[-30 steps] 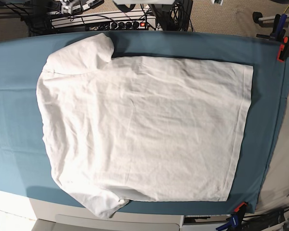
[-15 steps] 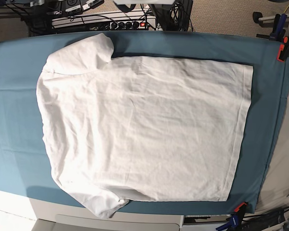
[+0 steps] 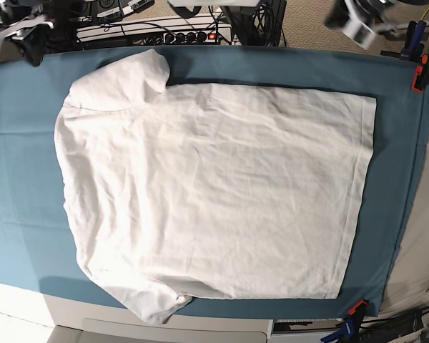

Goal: Fold the T-shirt properly
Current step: 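Move the right gripper down to the white T-shirt's shoulder corner and grasp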

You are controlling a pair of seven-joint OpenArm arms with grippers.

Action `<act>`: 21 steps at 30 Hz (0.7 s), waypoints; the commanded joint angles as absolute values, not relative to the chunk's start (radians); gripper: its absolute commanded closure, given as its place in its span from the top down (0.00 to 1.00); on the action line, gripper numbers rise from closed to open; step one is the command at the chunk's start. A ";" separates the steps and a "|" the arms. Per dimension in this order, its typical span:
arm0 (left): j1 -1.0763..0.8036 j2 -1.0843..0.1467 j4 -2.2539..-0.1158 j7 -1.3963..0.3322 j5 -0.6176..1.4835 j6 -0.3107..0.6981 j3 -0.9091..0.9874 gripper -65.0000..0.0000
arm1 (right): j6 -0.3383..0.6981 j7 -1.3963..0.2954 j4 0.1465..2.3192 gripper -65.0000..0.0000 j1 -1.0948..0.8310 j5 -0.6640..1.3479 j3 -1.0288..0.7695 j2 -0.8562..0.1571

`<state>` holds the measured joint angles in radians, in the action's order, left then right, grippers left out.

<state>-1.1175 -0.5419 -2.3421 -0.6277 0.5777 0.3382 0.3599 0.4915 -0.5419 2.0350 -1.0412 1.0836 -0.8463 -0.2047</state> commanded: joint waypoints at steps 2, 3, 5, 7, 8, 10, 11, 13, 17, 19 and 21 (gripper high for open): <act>-1.105 -0.545 -2.356 -0.614 0.630 0.374 0.401 0.00 | 0.508 -0.530 2.031 0.00 -1.016 1.119 -0.855 -0.160; -1.097 -0.542 -2.356 -0.614 0.649 0.417 0.409 0.00 | 0.508 -0.532 2.015 0.00 -0.992 1.122 -0.855 -0.130; -1.094 -0.537 -2.356 -0.614 0.661 0.471 0.407 0.00 | 0.508 -0.550 1.967 0.00 -0.941 1.174 -0.855 -0.075; -1.094 -0.524 -2.356 -0.614 0.659 0.493 0.407 0.00 | 0.509 -0.591 1.912 0.00 -0.896 1.240 -0.854 -0.032; -1.094 -0.522 -2.356 -0.614 0.659 0.495 0.407 0.00 | 0.514 -0.614 1.887 0.00 -0.881 1.265 -0.854 -0.017; -1.093 -0.524 -2.356 -0.614 0.651 0.495 0.407 0.00 | 0.550 -0.642 1.847 0.00 -0.863 1.306 -0.854 -0.005; -1.093 -0.524 -2.356 -0.614 0.645 0.495 0.407 0.00 | 0.559 -0.647 1.835 0.00 -0.862 1.314 -0.853 -0.006; -1.093 -0.524 -2.356 -0.613 0.620 0.495 0.407 0.00 | 0.561 -0.646 1.832 0.00 -0.861 1.297 -0.853 -0.009; -1.077 -0.524 -2.356 -0.614 0.592 0.495 0.407 0.00 | 0.546 -0.606 1.832 0.33 -0.819 1.190 -0.853 -0.014; -1.065 -0.524 -2.356 -0.614 0.584 0.495 0.407 0.00 | 0.495 -0.621 1.832 0.37 -0.783 1.187 -0.853 -0.014; -1.051 -0.524 -2.356 -0.614 0.572 0.495 0.407 0.00 | 0.461 -0.645 1.832 0.37 -0.740 1.168 -0.853 -0.014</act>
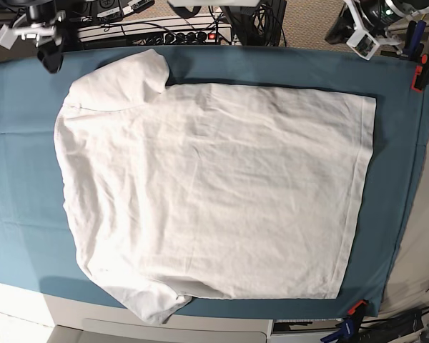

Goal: Fold the T-shirt properly
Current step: 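Move the right gripper down to the white T-shirt's shoulder corner and grasp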

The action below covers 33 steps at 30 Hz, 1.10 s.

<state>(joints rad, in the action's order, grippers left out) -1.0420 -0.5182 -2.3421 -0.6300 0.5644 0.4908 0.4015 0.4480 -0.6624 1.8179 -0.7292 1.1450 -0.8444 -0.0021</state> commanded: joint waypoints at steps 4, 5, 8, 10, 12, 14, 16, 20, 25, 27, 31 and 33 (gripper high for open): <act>-1.044 -0.524 -2.356 -0.614 0.568 0.495 0.407 0.00 | 0.460 -0.697 1.831 0.37 -0.669 1.143 -0.850 -0.014; -1.044 -0.524 -2.356 -0.614 0.568 0.495 0.407 0.00 | 0.460 -0.701 1.831 0.37 -0.656 1.143 -0.850 -0.014; -1.044 -0.524 -2.356 -0.614 0.568 0.495 0.407 0.00 | 0.479 -0.711 1.831 0.37 -0.621 1.141 -0.850 -0.013; -1.044 -0.525 -2.356 -0.614 0.568 0.495 0.407 0.00 | 0.478 -0.718 1.831 0.37 -0.599 1.127 -0.850 -0.011; -1.044 -0.525 -2.356 -0.614 0.568 0.495 0.407 0.00 | 0.478 -0.727 1.830 0.37 -0.585 1.124 -0.846 -0.008; -1.044 -0.527 -2.356 -0.614 0.568 0.495 0.407 0.00 | 0.479 -0.729 1.823 0.37 -0.584 1.124 -0.826 -0.008; -1.044 -0.527 -2.356 -0.614 0.568 0.495 0.407 0.00 | 0.479 -0.731 1.805 0.37 -0.584 1.124 -0.799 -0.007; -1.044 -0.527 -2.356 -0.614 0.567 0.495 0.407 0.00 | 0.479 -0.728 1.731 0.37 -0.569 1.117 -0.758 -0.008; -1.044 -0.527 -2.356 -0.613 0.541 0.495 0.407 0.00 | 0.535 -0.755 1.673 0.37 -0.533 1.142 -0.752 -0.009; -1.044 -0.527 -2.356 -0.613 0.534 0.495 0.407 0.00 | 0.584 -0.778 1.674 0.37 -0.531 1.187 -0.751 -0.009; -1.044 -0.527 -2.356 -0.613 0.534 0.495 0.407 0.00 | 0.635 -0.832 1.674 0.37 -0.532 1.246 -0.751 -0.009; -1.044 -0.527 -2.356 -0.612 0.534 0.495 0.407 0.00 | 0.636 -0.843 1.674 0.37 -0.532 1.249 -0.751 -0.009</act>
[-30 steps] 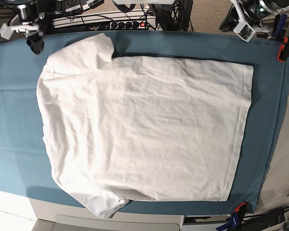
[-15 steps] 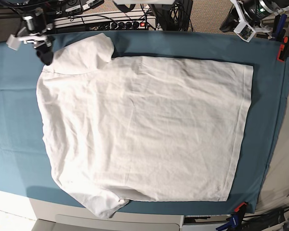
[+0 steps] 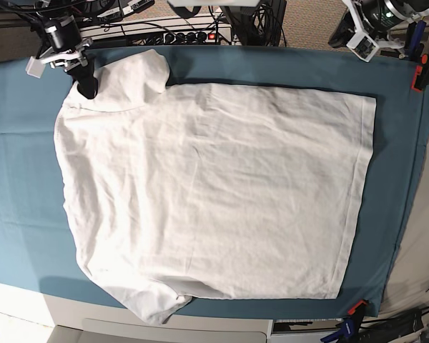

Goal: Fold the T-shirt properly
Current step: 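Move the right gripper down to the white T-shirt's shoulder corner and grasp, then move the left gripper to the shirt's hem corner and grasp it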

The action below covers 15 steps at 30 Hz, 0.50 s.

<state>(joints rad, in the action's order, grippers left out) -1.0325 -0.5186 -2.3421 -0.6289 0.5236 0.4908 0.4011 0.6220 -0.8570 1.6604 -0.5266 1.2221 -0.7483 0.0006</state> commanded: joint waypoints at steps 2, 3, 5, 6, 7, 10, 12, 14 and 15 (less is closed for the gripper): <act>-1.044 -0.527 -2.356 -0.610 0.534 0.490 0.407 0.00 | 0.636 -0.846 1.674 0.37 -0.532 1.249 -0.751 -0.009; -1.044 -0.527 -2.356 -0.608 0.533 0.491 0.407 0.00 | 0.636 -0.849 1.674 0.37 -0.532 1.249 -0.751 -0.009; -1.044 -0.527 -2.356 -0.597 0.517 0.491 0.407 0.00 | 0.636 -0.864 1.674 0.37 -0.532 1.249 -0.751 -0.009; -1.044 -0.527 -2.356 -0.586 0.500 0.491 0.407 0.00 | 0.636 -0.872 1.674 0.37 -0.532 1.249 -0.751 -0.009; -1.043 -0.527 -2.356 -0.575 0.480 0.491 0.407 0.00 | 0.636 -0.881 1.674 0.37 -0.532 1.249 -0.751 -0.011; -1.023 -0.527 -2.356 -0.568 0.426 0.491 0.407 0.00 | 0.636 -0.890 1.674 0.17 -0.532 1.245 -0.752 -0.014; -0.999 -0.527 -2.356 -0.568 0.392 0.485 0.407 0.00 | 0.636 -0.889 1.674 0.00 -0.532 1.245 -0.752 -0.014; -0.973 -0.527 -2.356 -0.568 0.359 0.442 0.407 0.06 | 0.636 -0.878 1.674 0.00 -0.532 1.245 -0.752 -0.014; -0.958 -0.527 -2.356 -0.568 0.337 0.417 0.407 0.11 | 0.636 -0.871 1.674 0.00 -0.532 1.240 -0.752 -0.014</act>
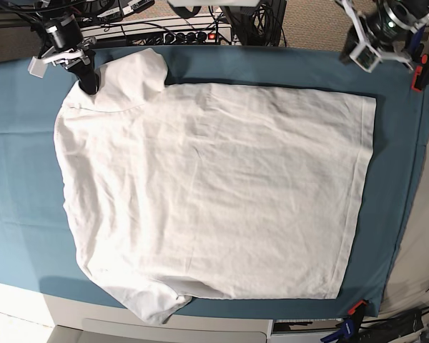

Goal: Fold the T-shirt properly
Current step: 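Move the left gripper to the shirt's hem corner and grasp it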

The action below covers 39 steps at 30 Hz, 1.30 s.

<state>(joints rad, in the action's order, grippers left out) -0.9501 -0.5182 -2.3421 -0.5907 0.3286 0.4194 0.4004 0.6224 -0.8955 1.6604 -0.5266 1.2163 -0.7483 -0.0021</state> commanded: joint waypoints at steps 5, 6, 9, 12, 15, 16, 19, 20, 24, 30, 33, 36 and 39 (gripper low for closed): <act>-0.857 -0.527 -2.356 -0.582 0.282 0.226 0.407 0.39 | 0.636 -0.845 1.674 0.00 -0.532 1.179 -0.752 -0.014; -0.825 -0.527 -2.356 -0.603 0.280 0.200 0.408 0.39 | 0.636 -0.844 1.674 0.00 -0.532 1.176 -0.752 -0.014; -0.735 -0.527 -2.268 -0.632 0.328 0.176 0.409 0.39 | 0.636 -0.828 1.674 0.00 -0.532 1.142 -0.752 -0.014; -0.633 -0.526 -2.095 -0.650 0.410 0.180 0.409 0.39 | 0.636 -0.820 1.674 0.00 -0.532 1.131 -0.752 -0.014; -0.521 -0.527 -1.941 -0.690 0.486 0.196 0.410 0.39 | 0.636 -0.820 1.674 0.00 -0.532 1.132 -0.752 -0.014; -0.487 -0.526 -1.906 -0.711 0.512 0.211 0.416 0.39 | 0.636 -0.821 1.674 0.00 -0.532 1.132 -0.752 -0.014; -0.406 -0.526 -1.861 -0.780 0.607 0.236 0.463 0.39 | 0.636 -0.822 1.674 0.00 -0.532 1.131 -0.752 -0.014; -0.390 -0.525 -1.860 -0.794 0.642 0.242 0.491 0.39 | 0.636 -0.822 1.674 0.00 -0.532 1.131 -0.752 -0.014; -0.360 -0.524 -1.854 -0.857 0.788 0.290 0.633 0.39 | 0.636 -0.822 1.674 0.00 -0.532 1.131 -0.752 -0.014; -0.363 -0.525 -1.704 -0.929 0.992 0.321 0.778 0.39 | 0.636 -0.822 1.674 0.00 -0.532 1.132 -0.751 -0.014; -0.363 -0.524 -1.600 -0.971 1.104 0.387 0.773 0.39 | 0.636 -0.823 1.674 0.00 -0.532 1.132 -0.751 -0.014; -0.363 -0.524 -1.518 -0.996 1.170 0.418 0.741 0.39 | 0.636 -0.823 1.674 0.00 -0.532 1.132 -0.751 -0.014; -0.363 -0.524 -1.475 -1.018 1.203 0.440 0.720 0.39 | 0.636 -0.823 1.674 0.00 -0.532 1.132 -0.751 -0.014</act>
